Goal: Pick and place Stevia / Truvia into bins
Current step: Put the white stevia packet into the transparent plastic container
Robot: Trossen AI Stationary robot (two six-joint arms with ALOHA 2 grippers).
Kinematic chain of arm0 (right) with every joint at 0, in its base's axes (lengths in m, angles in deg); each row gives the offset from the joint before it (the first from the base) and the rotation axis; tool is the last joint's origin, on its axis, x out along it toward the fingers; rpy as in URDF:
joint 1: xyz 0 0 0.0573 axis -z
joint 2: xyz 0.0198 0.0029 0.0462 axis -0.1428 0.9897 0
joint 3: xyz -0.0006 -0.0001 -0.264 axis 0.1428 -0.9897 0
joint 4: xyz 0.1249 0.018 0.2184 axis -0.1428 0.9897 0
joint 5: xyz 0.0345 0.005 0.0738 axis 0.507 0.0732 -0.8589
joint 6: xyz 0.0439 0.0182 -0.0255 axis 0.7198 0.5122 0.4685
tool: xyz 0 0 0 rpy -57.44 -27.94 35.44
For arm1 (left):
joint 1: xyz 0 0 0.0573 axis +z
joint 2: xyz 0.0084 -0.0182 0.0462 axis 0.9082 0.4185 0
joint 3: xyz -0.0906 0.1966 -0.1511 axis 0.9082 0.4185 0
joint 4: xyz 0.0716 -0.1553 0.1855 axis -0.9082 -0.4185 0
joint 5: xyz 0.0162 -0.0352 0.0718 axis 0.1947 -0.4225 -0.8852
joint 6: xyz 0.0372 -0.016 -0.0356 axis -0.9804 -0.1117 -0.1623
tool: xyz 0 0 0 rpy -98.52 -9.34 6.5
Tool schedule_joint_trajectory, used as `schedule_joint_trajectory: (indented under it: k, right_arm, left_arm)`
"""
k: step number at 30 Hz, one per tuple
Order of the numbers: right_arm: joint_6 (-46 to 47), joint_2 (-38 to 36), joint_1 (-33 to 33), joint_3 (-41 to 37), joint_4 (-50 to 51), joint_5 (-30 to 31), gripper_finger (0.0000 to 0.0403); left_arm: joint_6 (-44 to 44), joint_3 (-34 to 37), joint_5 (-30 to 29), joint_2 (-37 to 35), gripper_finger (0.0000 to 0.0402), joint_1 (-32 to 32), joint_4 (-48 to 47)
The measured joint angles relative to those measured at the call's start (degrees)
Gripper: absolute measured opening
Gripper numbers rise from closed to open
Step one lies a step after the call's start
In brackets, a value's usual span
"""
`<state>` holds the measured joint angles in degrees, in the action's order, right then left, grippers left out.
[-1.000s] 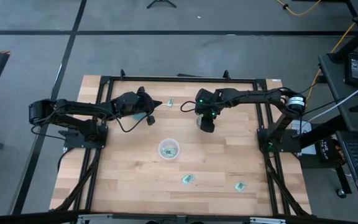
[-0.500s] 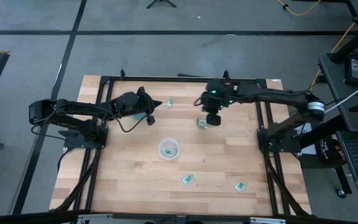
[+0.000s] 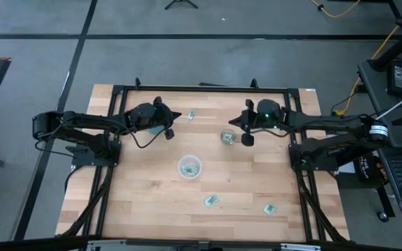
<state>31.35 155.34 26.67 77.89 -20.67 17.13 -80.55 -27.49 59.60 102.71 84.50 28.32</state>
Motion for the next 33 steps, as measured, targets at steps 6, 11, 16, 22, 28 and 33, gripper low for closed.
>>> schedule_joint_trajectory:
  k: [6,11,16,22,28,33]
  right_arm:
    - [2.60,-0.32,0.02,-9.51,-16.06,-3.91,0.0005]
    - [5.05,-0.32,0.00,-15.27,-24.71,-5.98,0.0004]
    - [4.96,-0.32,0.00,-16.72,-28.03,-6.00,0.0002]
    - [6.10,-0.32,0.01,-16.59,-27.76,-6.02,0.0004]
    - [6.12,-0.32,0.00,-16.59,-27.69,-6.02,0.0005]
    - [6.21,-0.32,0.01,-16.56,-28.09,-6.00,0.0005]
  left_arm:
    - [0.00,0.00,-0.90,0.00,0.0026,-0.02,0.00]
    - [0.00,0.00,-0.90,0.00,0.0074,-0.01,0.00]
    - [0.02,0.03,-0.90,0.00,0.0119,-0.12,-3.45]
    - [4.54,0.04,-0.88,0.00,0.0146,-0.13,-5.86]
    - [13.79,-2.40,-0.83,0.02,0.0145,0.09,-7.34]
    - [15.17,-8.75,-1.08,1.44,0.0141,0.09,-16.46]
